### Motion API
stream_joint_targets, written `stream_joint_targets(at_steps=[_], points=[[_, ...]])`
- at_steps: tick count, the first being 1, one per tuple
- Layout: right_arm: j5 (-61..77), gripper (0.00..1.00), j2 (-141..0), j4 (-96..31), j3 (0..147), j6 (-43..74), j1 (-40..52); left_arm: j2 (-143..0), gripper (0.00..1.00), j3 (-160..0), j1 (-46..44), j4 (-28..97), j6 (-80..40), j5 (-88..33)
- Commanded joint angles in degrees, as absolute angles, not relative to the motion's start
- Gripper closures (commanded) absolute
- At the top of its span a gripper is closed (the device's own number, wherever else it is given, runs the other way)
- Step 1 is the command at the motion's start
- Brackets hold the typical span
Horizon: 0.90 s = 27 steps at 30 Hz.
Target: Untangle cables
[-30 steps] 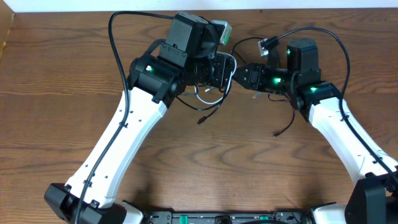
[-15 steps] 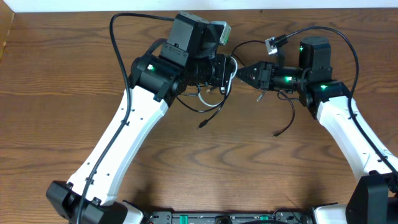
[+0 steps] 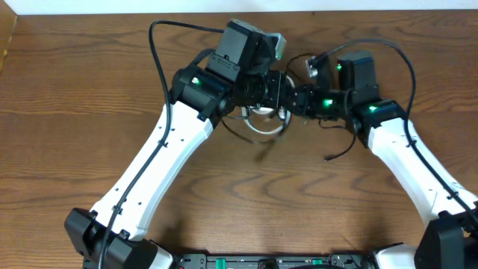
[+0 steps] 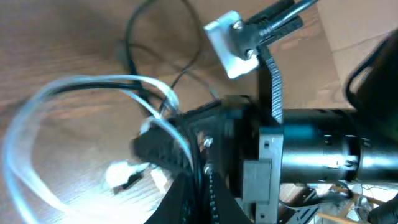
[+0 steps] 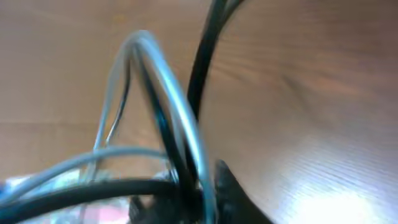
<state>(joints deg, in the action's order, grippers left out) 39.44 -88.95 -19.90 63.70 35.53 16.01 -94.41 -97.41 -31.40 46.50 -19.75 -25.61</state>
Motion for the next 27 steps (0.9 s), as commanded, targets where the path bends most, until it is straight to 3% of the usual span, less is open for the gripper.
stream_joint_targets(at_steps=[1, 12, 20, 21, 24, 27], points=[[17.6, 0.99, -88.5, -27.7, 63.9, 40.4, 15.1, -92.3, 0.93, -97.8, -28.6, 45.8, -20.4, -26.4], [14.6, 0.99, -88.5, -39.2, 63.9, 28.4, 10.5, -89.8, 0.92, -97.7, -16.1, 48.7, -19.1, -24.9], [18.1, 0.97, -88.5, -41.0, 63.9, 27.4, 12.0, -90.3, 0.92, -96.4, -19.0, 53.4, -10.0, -31.6], [18.2, 0.92, -88.5, -40.9, 63.9, 27.2, 12.2, -90.4, 0.88, -95.8, -19.8, 53.6, -9.9, -31.6], [19.4, 0.46, -88.5, -40.0, 63.9, 25.6, 12.7, -90.6, 0.7, -94.1, -21.7, 53.5, -9.9, -31.6], [21.7, 0.38, -88.5, -39.4, 63.9, 25.6, 12.7, -91.3, 0.6, -93.2, -22.8, 53.5, -9.9, -31.6]])
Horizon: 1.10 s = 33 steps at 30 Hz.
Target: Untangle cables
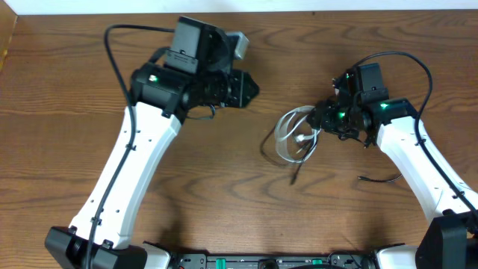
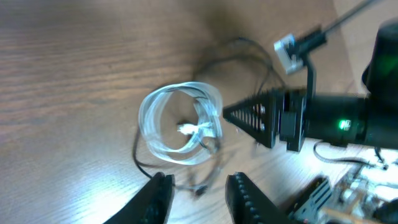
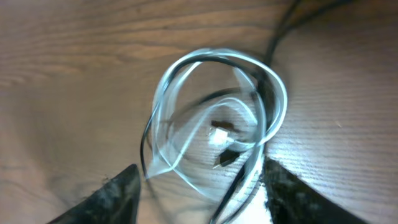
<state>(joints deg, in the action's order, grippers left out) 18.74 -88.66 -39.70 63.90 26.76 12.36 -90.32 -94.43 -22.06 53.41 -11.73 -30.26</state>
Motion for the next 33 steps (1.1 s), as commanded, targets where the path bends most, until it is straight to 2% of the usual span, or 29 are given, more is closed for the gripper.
stream_joint_targets(at_steps=[1, 4, 7, 11, 17, 24, 33], points=[[22.1, 0.38, -88.5, -39.4, 63.9, 25.6, 12.7, -91.7, 0.6, -93.1, -23.0, 53.6, -9.9, -31.6], [19.9, 0.39, -88.5, -40.9, 63.9, 26.3, 11.5, -94.0, 0.59, -93.1, -23.5, 53.3, -8.3, -32.8], [15.8, 0.36, -88.5, -43.5, 63.9, 28.7, 7.8, -96.7, 0.59, -93.1, -24.8, 52.6, -5.9, -34.4], [16.0, 0.34, -88.5, -46.5, 63.9, 27.9, -3.3, -103.0, 0.59, -93.1, -30.3, 49.0, -5.8, -34.6], [20.6, 0.34, -88.5, -47.8, 63.9, 22.7, -11.7, -109.4, 0.59, -93.1, -39.2, 40.9, -7.2, -32.0], [20.5, 0.34, -88.5, -48.4, 63.9, 21.0, -11.9, -117.3, 0.59, -93.1, -44.2, 35.8, -15.8, -17.1], [20.5, 0.34, -88.5, -48.3, 63.9, 20.5, -11.9, -124.4, 0.59, -93.1, -46.1, 29.6, -16.9, -14.2]])
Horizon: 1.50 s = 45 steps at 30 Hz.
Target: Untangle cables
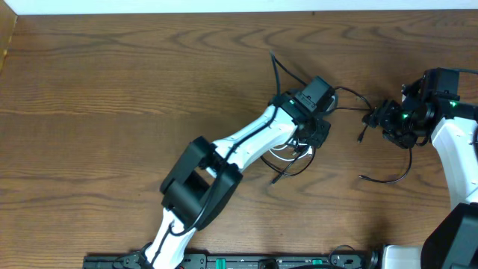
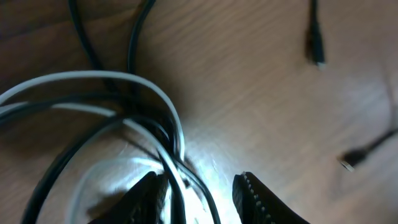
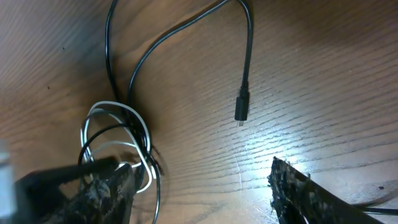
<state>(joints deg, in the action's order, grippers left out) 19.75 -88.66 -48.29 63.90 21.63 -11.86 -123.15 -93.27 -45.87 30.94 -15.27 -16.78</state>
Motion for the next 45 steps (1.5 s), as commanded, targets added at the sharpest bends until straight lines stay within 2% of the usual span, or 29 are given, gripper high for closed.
stream_joint_targets(at_steps=[1, 9, 15, 18, 30, 31, 32, 40, 45], points=[[20.5, 0.33, -88.5, -48.3, 63.9, 20.4, -11.9, -124.8, 0.59, -93.1, -46.1, 29.3, -16.9, -13.5], [20.4, 0.33, -88.5, -48.2, 63.8, 19.6, -11.8, -126.7, 0.59, -93.1, -46.1, 26.4, -20.4, -3.5], [20.3, 0.33, -88.5, -48.2, 63.8, 19.2, -11.7, -128.9, 0.6, -93.1, -46.1, 25.6, -21.8, -3.4], [19.9, 0.33, -88.5, -48.2, 63.8, 19.2, -11.7, -128.9, 0.67, -93.1, -46.1, 26.0, -21.8, -3.4], [19.9, 0.32, -88.5, -48.6, 63.8, 19.2, -11.7, -129.7, 0.7, -91.0, -47.0, 28.1, -23.4, -2.9], [19.9, 0.33, -88.5, -48.6, 63.8, 19.2, -11.7, -129.7, 0.86, -91.0, -47.0, 28.5, -24.3, -3.0], [19.9, 0.33, -88.5, -48.6, 63.8, 19.2, -11.7, -129.6, 0.92, -91.0, -47.1, 28.6, -24.4, -3.1], [24.4, 0.34, -88.5, -47.5, 63.8, 17.7, -11.5, -121.4, 0.93, -93.2, -45.5, 33.0, -24.2, -8.5], [34.5, 0.34, -88.5, -45.7, 63.8, 11.9, -11.5, -109.3, 0.93, -93.2, -43.4, 35.6, -21.4, -13.7]])
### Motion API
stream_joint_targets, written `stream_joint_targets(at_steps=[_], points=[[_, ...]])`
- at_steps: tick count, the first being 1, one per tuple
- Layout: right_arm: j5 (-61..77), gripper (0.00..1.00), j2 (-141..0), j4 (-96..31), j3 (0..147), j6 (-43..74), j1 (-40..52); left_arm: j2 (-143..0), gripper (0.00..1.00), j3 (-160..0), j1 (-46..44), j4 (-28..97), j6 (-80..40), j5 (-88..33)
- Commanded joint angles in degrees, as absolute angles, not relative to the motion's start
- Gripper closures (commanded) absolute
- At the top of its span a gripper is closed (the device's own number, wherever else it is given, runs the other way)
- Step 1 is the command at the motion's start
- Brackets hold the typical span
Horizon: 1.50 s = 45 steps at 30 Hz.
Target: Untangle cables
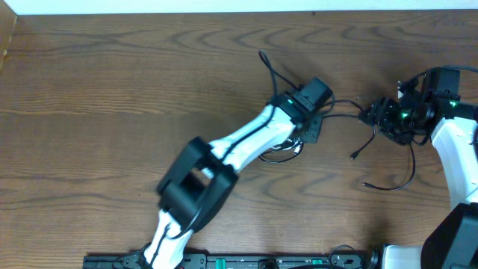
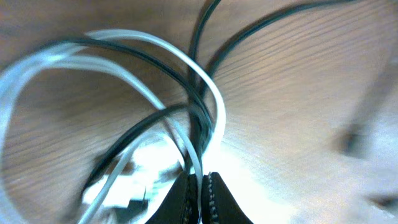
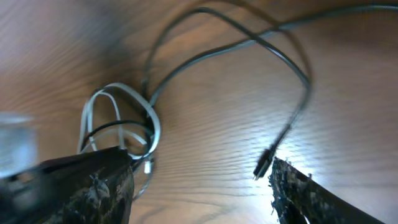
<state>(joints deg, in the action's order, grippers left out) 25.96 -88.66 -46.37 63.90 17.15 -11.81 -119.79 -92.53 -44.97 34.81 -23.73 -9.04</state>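
A white cable [image 2: 219, 109] looped in a coil lies crossed with a thin black cable [image 2: 198, 118] at mid-table. My left gripper [image 2: 199, 177] is shut on a strand of the white cable; the overhead view has it [image 1: 308, 131] on top of the coil, hiding most of it. The black cable [image 1: 343, 113] runs from there rightward toward my right gripper [image 1: 371, 116]. That gripper [image 3: 199, 186] stands open with its fingers wide apart, above bare wood. The white coil [image 3: 152, 121] lies ahead of it, and the black cable's plug [image 3: 264, 167] lies by its right finger.
A loose black cable end [image 1: 355, 155] lies on the brown wooden table [image 1: 112, 112] below the right gripper. A second curved black cable [image 1: 392, 184] lies nearer the front right. The left arm's own black lead [image 1: 265, 63] sticks up behind it.
My left gripper was open just over the crossed cables and is now shut on the white cable. The black cable's plug end has shifted toward the front. The right gripper stays open, slightly further left.
At first both grippers were close together at the back centre with the tangle between them. Then the left was open far to the left and the right stood by the coil. Later the left hovered open over the coil, the right off to the right. Now the left grips white cable.
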Motion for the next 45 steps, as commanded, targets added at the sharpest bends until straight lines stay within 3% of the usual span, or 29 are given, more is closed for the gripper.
stream_joint_targets(at_steps=[1, 8, 23, 39, 45], points=[[37.2, 0.34, -88.5, -45.3, 63.8, 10.7, -11.4, -107.2, 0.92, -93.2, -43.0, 36.0, -21.0, -15.2], [50.5, 0.34, -88.5, -40.5, 63.8, 7.5, -7.6, -96.0, 0.93, -93.2, -39.0, 38.2, -20.4, -23.4], [31.5, 0.38, -88.5, -36.9, 63.8, 20.9, 7.7, -82.3, 0.93, -93.2, -26.0, 32.5, -24.4, -32.2], [35.1, 0.4, -88.5, -23.8, 63.8, 20.1, 16.6, -76.3, 0.93, -93.2, -24.9, 33.6, -24.7, -32.5], [35.1, 0.39, -88.5, -23.8, 63.8, 19.0, 19.2, -75.2, 0.93, -93.3, -22.7, 26.9, -26.1, -32.6]])
